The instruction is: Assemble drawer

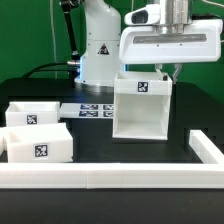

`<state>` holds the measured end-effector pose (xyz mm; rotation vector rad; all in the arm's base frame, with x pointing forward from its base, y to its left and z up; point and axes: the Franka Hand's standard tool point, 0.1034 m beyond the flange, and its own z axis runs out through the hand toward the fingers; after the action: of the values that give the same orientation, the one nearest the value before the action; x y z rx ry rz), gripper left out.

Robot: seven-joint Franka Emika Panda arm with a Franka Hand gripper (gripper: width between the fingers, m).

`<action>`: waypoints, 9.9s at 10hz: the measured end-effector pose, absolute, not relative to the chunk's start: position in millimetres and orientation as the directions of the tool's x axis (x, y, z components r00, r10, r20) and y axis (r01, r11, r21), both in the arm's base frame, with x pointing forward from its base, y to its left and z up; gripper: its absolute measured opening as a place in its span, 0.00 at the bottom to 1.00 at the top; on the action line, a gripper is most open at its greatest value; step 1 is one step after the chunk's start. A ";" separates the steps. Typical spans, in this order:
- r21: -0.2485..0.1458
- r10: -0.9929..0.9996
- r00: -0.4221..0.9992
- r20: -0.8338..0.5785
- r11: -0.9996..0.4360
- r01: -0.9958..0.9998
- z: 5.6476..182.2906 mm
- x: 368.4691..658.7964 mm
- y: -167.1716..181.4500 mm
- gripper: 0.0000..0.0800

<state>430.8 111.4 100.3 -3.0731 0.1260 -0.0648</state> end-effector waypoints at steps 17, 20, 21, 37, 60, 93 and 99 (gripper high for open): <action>-0.170 -0.513 0.855 0.075 -0.851 -0.496 106.4 559.2 86.7 0.05; -0.201 -0.686 0.727 0.044 -0.719 -0.666 110.8 574.8 86.3 0.05; -0.213 -0.731 0.682 0.031 -0.672 -0.710 111.9 575.9 88.0 0.05; -0.180 -0.970 0.080 -0.228 -0.039 -0.983 105.7 624.6 102.7 0.05; -0.182 -0.336 0.936 -0.103 -0.919 -0.350 158.1 555.9 -32.8 0.81; -0.044 0.200 0.980 -0.014 -0.979 0.199 13.1 522.6 -99.1 0.05; -0.056 0.262 0.965 0.004 -0.964 0.261 44.0 530.5 -79.2 0.05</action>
Offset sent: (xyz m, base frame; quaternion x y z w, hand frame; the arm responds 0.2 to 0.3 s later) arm 0.0498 -0.0106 -0.0051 -0.0037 -0.0051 -0.0105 0.9999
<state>530.5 -79.2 44.0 -3.0583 -0.4074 0.0055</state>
